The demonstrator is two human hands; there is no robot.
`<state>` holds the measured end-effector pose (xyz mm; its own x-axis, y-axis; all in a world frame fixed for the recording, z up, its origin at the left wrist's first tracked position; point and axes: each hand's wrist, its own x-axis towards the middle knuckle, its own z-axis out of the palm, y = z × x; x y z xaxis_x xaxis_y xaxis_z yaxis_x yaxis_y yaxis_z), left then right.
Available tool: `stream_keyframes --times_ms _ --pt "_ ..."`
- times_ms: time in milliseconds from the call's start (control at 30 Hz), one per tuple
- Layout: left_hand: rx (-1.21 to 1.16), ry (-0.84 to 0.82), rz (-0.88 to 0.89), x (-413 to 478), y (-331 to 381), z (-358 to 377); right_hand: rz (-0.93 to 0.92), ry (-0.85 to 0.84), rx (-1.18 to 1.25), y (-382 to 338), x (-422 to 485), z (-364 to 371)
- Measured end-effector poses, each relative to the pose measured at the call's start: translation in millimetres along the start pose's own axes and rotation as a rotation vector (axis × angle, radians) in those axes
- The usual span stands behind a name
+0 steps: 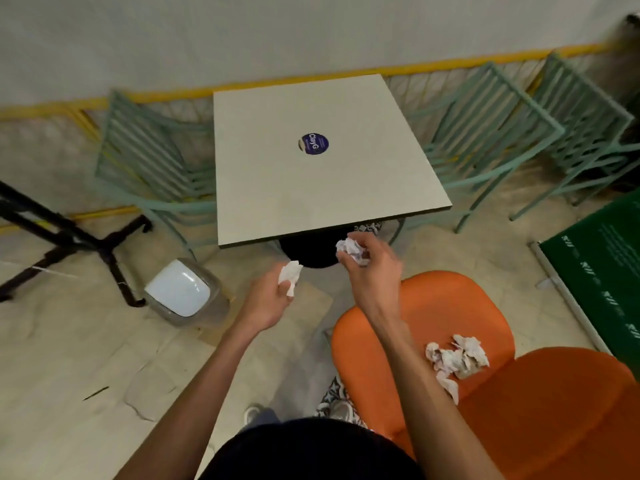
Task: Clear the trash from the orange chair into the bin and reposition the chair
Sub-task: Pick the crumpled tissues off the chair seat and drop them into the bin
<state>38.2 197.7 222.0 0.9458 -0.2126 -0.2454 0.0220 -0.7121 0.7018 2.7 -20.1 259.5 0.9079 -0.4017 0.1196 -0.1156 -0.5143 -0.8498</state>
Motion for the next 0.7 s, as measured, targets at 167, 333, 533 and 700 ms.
stream_keyframes --times_ms 167,333,533,700 --pt "-0.137 0.147 -0.142 -35 -57 -51 -0.057 -0.139 0.059 -48 -26 77" --pt "-0.244 0.255 -0.225 -71 -125 -99 -0.053 -0.28 0.129 -87 -63 151" --pt "-0.304 0.381 -0.293 -105 -198 -148 -0.055 -0.383 0.094 -116 -102 223" --pt "-0.327 0.446 -0.371 -114 -238 -164 -0.041 -0.476 0.048 -122 -102 264"
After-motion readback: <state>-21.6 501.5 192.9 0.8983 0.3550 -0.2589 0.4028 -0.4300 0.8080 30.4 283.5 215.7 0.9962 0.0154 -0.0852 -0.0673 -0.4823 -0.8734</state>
